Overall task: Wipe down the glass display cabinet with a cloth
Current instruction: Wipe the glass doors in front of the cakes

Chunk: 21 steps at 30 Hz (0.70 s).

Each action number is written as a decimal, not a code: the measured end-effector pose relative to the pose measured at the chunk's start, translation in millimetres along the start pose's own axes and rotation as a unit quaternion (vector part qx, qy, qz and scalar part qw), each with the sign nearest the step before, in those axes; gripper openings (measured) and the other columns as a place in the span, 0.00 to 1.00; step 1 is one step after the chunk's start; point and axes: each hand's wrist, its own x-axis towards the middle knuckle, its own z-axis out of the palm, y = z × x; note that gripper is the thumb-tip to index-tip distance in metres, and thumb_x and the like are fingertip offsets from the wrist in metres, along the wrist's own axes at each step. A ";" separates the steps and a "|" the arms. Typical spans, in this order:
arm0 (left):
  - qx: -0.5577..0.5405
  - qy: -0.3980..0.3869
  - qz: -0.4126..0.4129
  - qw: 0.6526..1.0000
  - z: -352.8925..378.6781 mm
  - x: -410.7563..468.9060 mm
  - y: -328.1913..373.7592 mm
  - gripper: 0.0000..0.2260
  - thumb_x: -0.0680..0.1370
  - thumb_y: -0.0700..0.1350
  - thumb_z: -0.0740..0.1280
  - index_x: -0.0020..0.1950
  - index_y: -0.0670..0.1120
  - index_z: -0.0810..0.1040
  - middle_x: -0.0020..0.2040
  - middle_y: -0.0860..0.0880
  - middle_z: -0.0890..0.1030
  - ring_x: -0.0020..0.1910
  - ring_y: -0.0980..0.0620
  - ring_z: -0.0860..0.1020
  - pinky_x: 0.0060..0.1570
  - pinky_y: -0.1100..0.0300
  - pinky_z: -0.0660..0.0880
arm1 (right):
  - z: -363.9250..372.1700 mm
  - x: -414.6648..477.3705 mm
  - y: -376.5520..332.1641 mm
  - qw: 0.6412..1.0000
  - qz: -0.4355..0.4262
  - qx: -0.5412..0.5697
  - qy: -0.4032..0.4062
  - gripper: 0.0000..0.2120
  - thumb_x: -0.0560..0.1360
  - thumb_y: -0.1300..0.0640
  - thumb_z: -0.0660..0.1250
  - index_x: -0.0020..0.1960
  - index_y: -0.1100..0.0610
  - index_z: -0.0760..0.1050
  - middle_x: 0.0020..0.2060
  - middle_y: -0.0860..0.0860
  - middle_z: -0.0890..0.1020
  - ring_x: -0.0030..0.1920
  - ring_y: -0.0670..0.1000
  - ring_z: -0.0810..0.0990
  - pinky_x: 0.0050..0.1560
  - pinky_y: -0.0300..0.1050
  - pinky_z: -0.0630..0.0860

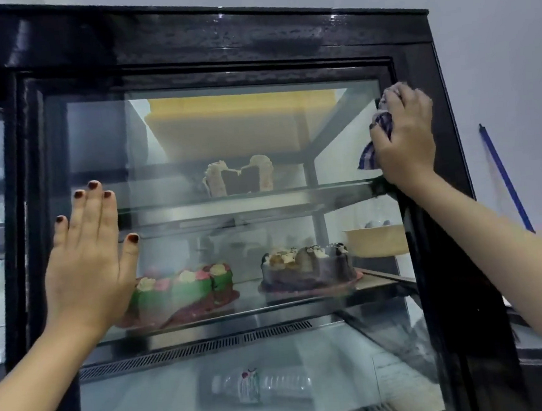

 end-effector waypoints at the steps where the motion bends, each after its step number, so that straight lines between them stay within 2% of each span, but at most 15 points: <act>1: -0.006 -0.003 -0.009 1.000 0.2 -4.5 0.5 0.29 0.79 0.51 0.47 0.75 0.36 0.55 0.76 0.41 0.54 0.75 0.45 0.53 0.72 0.59 0.38 | -6.6 -36.8 5.9 1.000 -0.001 0.003 -0.006 0.26 0.75 0.53 0.56 0.71 0.62 0.65 0.72 0.57 0.63 0.73 0.59 0.56 0.73 0.54 0.55; 4: -0.009 -0.015 -0.022 1.000 0.2 -26.9 -0.1 0.28 0.79 0.50 0.48 0.75 0.36 0.54 0.76 0.40 0.53 0.75 0.42 0.52 0.72 0.51 0.43 | -29.1 -164.4 24.5 0.999 -0.010 -0.006 -0.049 0.28 0.74 0.56 0.58 0.71 0.65 0.64 0.73 0.61 0.61 0.74 0.63 0.55 0.75 0.54 0.47; 7: -0.005 -0.034 -0.009 0.999 -1.9 -41.1 -1.8 0.29 0.79 0.51 0.47 0.75 0.36 0.52 0.77 0.40 0.51 0.76 0.43 0.50 0.73 0.55 0.39 | -53.6 -279.3 43.0 0.993 -0.017 -0.039 -0.110 0.28 0.75 0.52 0.56 0.71 0.68 0.63 0.73 0.62 0.59 0.74 0.66 0.55 0.74 0.60 0.49; 9: -0.012 -0.042 -0.014 0.999 -3.2 -41.3 -1.5 0.29 0.79 0.51 0.47 0.76 0.36 0.50 0.77 0.41 0.50 0.76 0.44 0.48 0.73 0.56 0.38 | -62.3 -321.1 50.4 0.990 -0.001 -0.047 -0.130 0.28 0.75 0.51 0.56 0.70 0.67 0.63 0.73 0.60 0.60 0.73 0.67 0.56 0.73 0.61 0.50; 11: -0.012 -0.041 -0.019 0.999 -3.2 -40.8 -0.7 0.29 0.79 0.51 0.47 0.76 0.37 0.50 0.77 0.41 0.49 0.76 0.46 0.47 0.72 0.58 0.37 | -61.1 -334.2 49.3 0.991 0.043 -0.036 -0.120 0.28 0.73 0.53 0.56 0.69 0.67 0.65 0.72 0.61 0.62 0.72 0.66 0.56 0.73 0.59 0.50; 14: -0.015 -0.038 -0.022 0.999 -4.3 -41.1 0.4 0.28 0.79 0.50 0.47 0.76 0.37 0.50 0.77 0.41 0.50 0.76 0.46 0.47 0.72 0.59 0.36 | -47.7 -335.9 16.7 0.981 0.185 -0.032 -0.045 0.29 0.72 0.54 0.56 0.67 0.71 0.66 0.71 0.63 0.64 0.71 0.67 0.58 0.75 0.51 0.47; 16: -0.024 -0.035 -0.022 0.999 -6.2 -41.1 1.2 0.28 0.79 0.50 0.47 0.76 0.38 0.50 0.77 0.42 0.50 0.76 0.46 0.47 0.72 0.59 0.37 | -34.6 -349.5 -24.0 0.966 0.254 -0.034 -0.023 0.29 0.71 0.54 0.55 0.67 0.71 0.67 0.70 0.66 0.64 0.70 0.68 0.59 0.75 0.50 0.47; 18: -0.032 -0.034 -0.024 0.999 -8.1 -41.3 1.5 0.28 0.79 0.49 0.48 0.76 0.38 0.51 0.77 0.43 0.50 0.76 0.46 0.48 0.72 0.58 0.38 | -21.1 -371.6 -71.8 0.970 0.236 -0.028 -0.052 0.29 0.71 0.53 0.56 0.67 0.70 0.67 0.69 0.66 0.65 0.70 0.68 0.59 0.73 0.55 0.51; 20: -0.038 -0.040 -0.030 0.998 -8.7 -41.3 1.1 0.27 0.79 0.48 0.49 0.76 0.39 0.52 0.77 0.43 0.51 0.76 0.46 0.49 0.72 0.54 0.41 | -8.1 -394.4 -114.4 0.985 0.124 -0.039 -0.111 0.29 0.72 0.51 0.56 0.68 0.67 0.65 0.69 0.65 0.64 0.70 0.68 0.59 0.71 0.61 0.54; 21: -0.037 -0.043 -0.034 0.998 -9.2 -41.5 1.0 0.27 0.79 0.48 0.49 0.76 0.39 0.53 0.77 0.42 0.51 0.76 0.45 0.49 0.72 0.52 0.43 | -3.7 -403.9 -130.5 0.988 0.034 -0.048 -0.140 0.27 0.74 0.50 0.55 0.68 0.64 0.65 0.70 0.63 0.64 0.71 0.67 0.58 0.70 0.62 0.55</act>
